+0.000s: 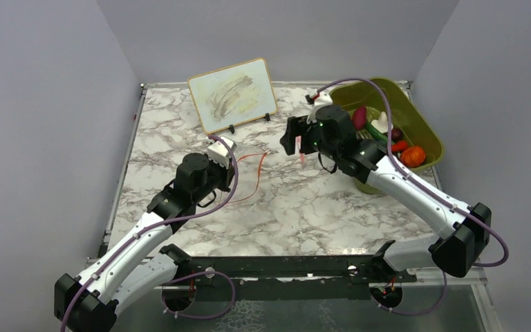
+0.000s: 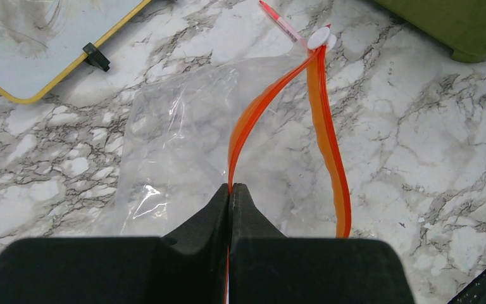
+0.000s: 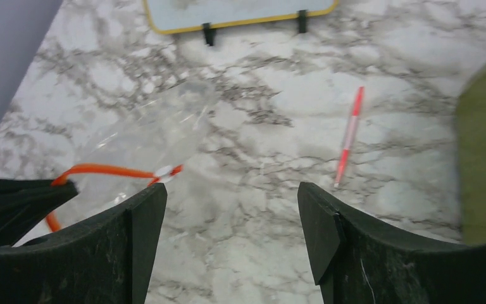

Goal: Place the food in the zip-top bag and seal the zipper
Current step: Open the zipper of the food storage bag, then pick up the fake vegetable from the bin.

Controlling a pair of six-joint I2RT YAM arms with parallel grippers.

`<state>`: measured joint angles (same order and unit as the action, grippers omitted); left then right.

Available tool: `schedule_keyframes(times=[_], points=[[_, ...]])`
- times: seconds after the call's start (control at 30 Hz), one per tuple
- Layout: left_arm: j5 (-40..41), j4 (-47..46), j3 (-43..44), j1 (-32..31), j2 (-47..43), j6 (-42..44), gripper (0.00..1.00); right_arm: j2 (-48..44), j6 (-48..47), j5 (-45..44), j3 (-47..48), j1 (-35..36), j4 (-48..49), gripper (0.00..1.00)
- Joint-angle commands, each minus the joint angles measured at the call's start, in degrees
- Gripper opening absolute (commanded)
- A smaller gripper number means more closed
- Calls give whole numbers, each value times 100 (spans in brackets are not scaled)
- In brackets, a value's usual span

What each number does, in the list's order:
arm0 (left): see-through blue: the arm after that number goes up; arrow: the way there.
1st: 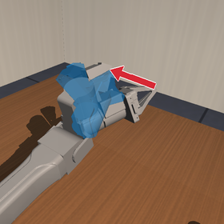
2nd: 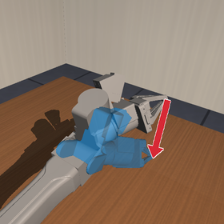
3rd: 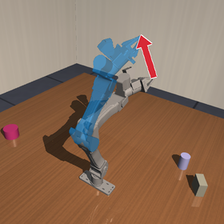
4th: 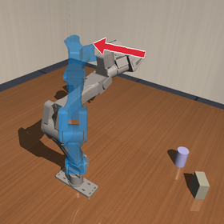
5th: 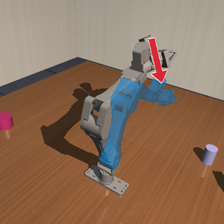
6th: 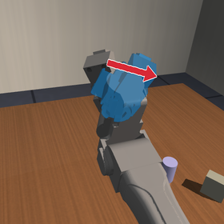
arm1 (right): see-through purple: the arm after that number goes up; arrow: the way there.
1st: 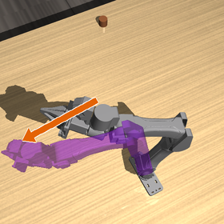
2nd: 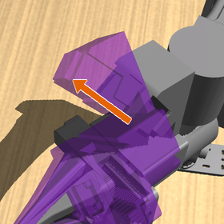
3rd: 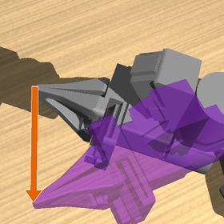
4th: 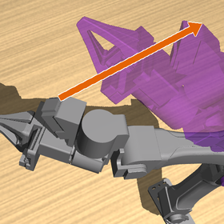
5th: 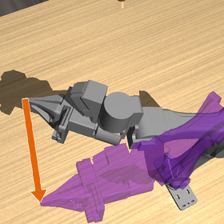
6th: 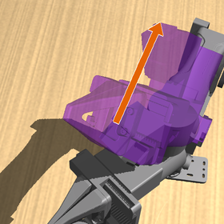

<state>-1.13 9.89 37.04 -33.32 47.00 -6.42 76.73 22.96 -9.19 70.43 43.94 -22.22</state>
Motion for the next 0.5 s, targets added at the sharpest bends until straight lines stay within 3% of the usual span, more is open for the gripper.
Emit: schedule_keyframes(times=[0.0, 0.3, 0.47], points=[[-160, -123, -27, 19, -60, 49, 0, 133, -706, -510, 466, -608, -608, 75], [-228, -217, -116, 19, -178, 45, 0, 678, -1156, -1146, 919, -2191, -458, 62], [-252, -216, -140, 18, -254, 48, 0, 1165, -1345, -1538, 1132, -2693, -316, 62]])
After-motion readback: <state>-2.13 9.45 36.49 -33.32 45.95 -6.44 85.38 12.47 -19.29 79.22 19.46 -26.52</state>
